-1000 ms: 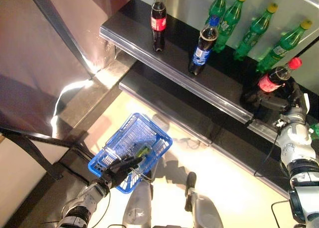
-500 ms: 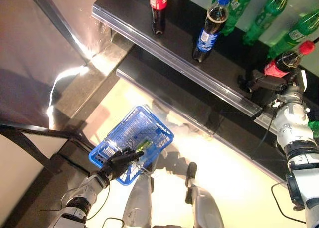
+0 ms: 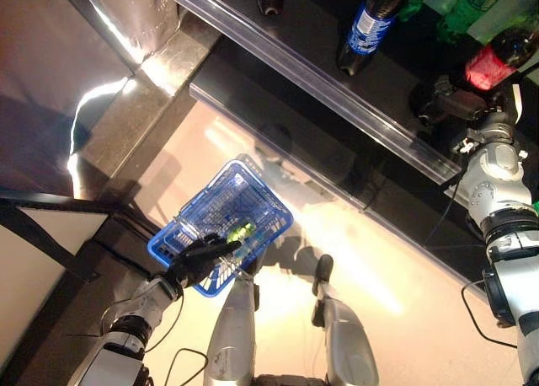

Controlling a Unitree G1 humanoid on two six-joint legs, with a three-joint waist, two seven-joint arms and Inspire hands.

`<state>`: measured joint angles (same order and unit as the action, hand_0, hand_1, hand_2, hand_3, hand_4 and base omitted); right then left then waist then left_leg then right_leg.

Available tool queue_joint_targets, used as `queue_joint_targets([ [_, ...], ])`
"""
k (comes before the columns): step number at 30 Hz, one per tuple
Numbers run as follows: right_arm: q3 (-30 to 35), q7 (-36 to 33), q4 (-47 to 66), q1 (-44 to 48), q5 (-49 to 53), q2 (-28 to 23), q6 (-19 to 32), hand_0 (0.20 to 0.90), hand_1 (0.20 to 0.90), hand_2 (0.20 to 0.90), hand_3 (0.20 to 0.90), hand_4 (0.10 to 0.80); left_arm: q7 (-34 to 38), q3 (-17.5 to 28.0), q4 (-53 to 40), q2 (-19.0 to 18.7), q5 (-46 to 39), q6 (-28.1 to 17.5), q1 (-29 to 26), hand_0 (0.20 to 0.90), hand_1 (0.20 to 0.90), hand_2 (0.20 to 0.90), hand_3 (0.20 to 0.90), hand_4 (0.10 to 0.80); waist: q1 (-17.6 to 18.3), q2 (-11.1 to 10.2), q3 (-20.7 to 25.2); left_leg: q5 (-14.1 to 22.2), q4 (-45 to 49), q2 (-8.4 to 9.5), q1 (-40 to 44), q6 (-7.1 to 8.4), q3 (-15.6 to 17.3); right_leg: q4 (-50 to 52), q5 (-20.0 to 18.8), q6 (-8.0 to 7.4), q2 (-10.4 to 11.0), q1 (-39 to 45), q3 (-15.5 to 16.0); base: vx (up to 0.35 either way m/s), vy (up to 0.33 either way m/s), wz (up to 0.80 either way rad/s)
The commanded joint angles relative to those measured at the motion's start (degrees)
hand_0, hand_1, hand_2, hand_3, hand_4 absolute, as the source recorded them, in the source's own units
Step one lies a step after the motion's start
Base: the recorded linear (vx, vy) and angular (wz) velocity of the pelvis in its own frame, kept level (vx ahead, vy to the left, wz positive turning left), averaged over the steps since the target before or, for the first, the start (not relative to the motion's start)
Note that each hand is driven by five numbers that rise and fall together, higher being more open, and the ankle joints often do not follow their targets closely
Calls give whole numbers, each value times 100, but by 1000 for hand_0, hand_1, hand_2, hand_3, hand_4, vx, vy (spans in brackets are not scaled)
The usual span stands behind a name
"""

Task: Pick up the drink and place into the basket.

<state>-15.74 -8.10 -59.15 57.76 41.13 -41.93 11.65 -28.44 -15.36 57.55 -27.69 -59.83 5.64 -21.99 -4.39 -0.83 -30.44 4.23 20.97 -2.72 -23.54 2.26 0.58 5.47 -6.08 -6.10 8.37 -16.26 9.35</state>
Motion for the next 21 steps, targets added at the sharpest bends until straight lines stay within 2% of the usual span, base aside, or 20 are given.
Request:
queue_joint_targets([
  [1,-135,-271,374,571,32,-668,456,300,300,300,200,100,-403,-323,-176,-176,-63,-67,486,300,300,300,200,100,12,55,204,44,5,11,56,65,170,947,617,-146,-15,-351,-173,-17,37,-1],
  [21,12,-262,528,454,-154,-693,638,300,300,300,200,100,-365,-423,-179,159,-62,-261,581,300,300,300,200,100,51,178,230,75,-151,169,169,-32,204,1134,721,-95,51,-517,-163,-1,5,0],
])
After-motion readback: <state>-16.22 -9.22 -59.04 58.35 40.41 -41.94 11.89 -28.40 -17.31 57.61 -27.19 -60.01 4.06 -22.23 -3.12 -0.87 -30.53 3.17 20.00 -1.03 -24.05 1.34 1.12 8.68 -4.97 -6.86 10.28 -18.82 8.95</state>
